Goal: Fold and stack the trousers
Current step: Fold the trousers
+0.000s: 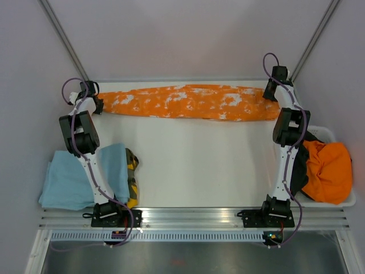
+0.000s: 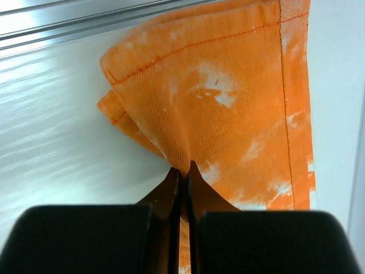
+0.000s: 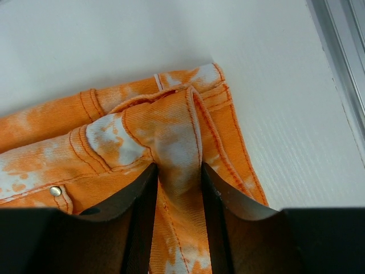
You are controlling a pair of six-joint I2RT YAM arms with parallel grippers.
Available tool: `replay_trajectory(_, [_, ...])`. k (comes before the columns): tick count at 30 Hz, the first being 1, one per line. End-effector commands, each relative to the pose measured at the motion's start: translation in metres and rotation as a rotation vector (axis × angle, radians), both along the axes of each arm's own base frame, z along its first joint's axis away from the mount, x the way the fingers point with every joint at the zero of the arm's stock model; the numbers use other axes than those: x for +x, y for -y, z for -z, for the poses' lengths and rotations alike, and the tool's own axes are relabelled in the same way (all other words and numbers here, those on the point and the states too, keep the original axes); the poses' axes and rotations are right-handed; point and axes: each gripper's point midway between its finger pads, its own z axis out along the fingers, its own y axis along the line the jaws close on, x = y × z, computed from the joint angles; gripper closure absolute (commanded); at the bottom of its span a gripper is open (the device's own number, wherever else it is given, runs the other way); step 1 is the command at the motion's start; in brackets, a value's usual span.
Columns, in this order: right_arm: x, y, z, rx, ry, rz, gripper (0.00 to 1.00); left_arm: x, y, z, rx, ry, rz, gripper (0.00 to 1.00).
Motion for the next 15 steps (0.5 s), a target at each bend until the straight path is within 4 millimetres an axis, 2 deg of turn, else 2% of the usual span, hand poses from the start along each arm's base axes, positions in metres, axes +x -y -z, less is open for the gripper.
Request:
replay_trajectory(1, [-0.024,0.027,0.003,-0.003,-0.051,0.053,0.58,-0.045,-0.013,-0.021,0.079,-0.111,-0.011,0.98])
replay_trajectory(2, [-0.028,0.029,0.003,-0.002,-0.058,0.055,0.58,-0.049,-0.013,-0.028,0.086,-0.114,-0.009,0.98])
replay_trajectory(4, [-0.031,0.033,0.001,0.003,-0.052,0.053,0.58,-0.065,-0.01,-0.023,0.083,-0.158,-0.014,0.98])
replay_trajectory(5, [-0.033,0.036,-0.001,0.001,-0.053,0.039,0.57,-0.068,-0.011,-0.031,0.098,-0.152,-0.011,0.98])
replay_trajectory(8, [-0.023,0.027,-0.018,0.021,-0.008,-0.043,0.52,-0.076,-0.012,-0.034,0.123,-0.173,0.004,0.98])
replay_trajectory(10, [-0.014,0.008,-0.029,0.082,0.021,-0.15,0.38,-0.073,-0.016,-0.041,0.151,-0.16,0.013,0.98])
replay_trajectory(11, [-0.003,0.0,-0.05,0.107,0.072,-0.202,0.26,-0.07,-0.017,-0.044,0.17,-0.157,0.043,0.98])
replay_trajectory(13, [0.003,-0.017,-0.075,0.163,0.121,-0.291,0.16,-0.053,-0.016,-0.054,0.199,-0.104,0.108,0.98])
replay_trajectory(14, [0.008,-0.018,-0.091,0.158,0.154,-0.303,0.07,-0.047,-0.013,-0.057,0.195,-0.079,0.137,0.98])
replay_trajectory(15, [0.008,-0.016,-0.1,0.147,0.169,-0.301,0.04,-0.04,-0.012,-0.062,0.203,-0.056,0.161,0.98])
